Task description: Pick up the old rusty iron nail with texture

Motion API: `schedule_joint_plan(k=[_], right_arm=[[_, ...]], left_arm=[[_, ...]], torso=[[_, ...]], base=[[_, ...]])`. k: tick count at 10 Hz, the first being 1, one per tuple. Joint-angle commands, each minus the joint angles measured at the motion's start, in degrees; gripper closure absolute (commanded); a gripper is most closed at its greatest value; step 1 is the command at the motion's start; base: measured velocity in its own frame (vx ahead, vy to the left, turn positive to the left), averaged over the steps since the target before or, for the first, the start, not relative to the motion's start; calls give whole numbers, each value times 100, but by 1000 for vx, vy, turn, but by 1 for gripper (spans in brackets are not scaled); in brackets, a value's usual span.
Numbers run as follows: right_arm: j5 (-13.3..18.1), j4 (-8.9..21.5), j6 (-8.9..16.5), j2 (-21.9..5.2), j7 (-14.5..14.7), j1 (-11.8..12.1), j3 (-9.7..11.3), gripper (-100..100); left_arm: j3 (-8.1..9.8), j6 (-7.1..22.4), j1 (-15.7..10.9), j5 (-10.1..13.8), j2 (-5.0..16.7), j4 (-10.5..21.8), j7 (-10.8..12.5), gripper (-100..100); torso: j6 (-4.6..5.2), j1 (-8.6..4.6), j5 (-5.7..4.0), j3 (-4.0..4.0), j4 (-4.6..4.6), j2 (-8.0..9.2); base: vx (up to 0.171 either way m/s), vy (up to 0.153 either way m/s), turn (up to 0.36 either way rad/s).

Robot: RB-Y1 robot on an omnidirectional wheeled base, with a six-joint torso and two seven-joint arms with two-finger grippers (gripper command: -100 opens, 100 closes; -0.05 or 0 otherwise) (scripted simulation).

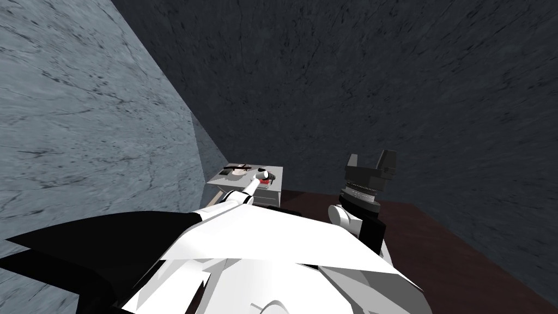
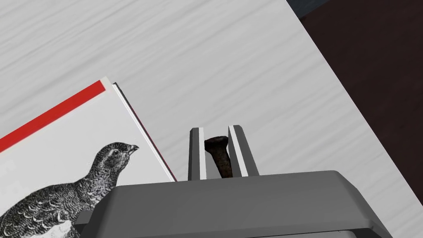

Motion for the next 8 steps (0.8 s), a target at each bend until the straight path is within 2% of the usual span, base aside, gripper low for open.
schedule_joint_plan(k=[1, 3, 4, 5, 7, 8], right_arm=[[0, 0, 0, 0, 0, 0, 0, 0], [0, 0, 0, 0, 0, 0, 0, 0], [0, 0, 0, 0, 0, 0, 0, 0], [0, 0, 0, 0, 0, 0, 0, 0], [0, 0, 0, 0, 0, -1, 0, 0], [0, 0, 0, 0, 0, 0, 0, 0]], left_arm=[[0, 0, 0, 0, 0, 0, 0, 100], [0, 0, 0, 0, 1, -1, 0, 100], [0, 0, 0, 0, 1, -1, 0, 0], [-41, 177, -34, 6, 84, -152, 114, 100], [-41, 193, -20, 7, 98, -203, 113, 100], [-43, 219, -20, 5, 103, -214, 130, 0]], torso=[[0, 0, 0, 0, 0, 0], [1, 1, 1, -7, -3, -10], [1, 2, 1, -8, -4, -12], [1, 2, 2, -8, -4, -12], [-1, 4, 1, 13, 3, 25], [0, 3, 2, 7, 2, 14]], base=[[0, 0, 0], [0, 0, 0], [0, 0, 0], [-61, -5, -4], [-78, 4, 4], [-9, 1, 1]])
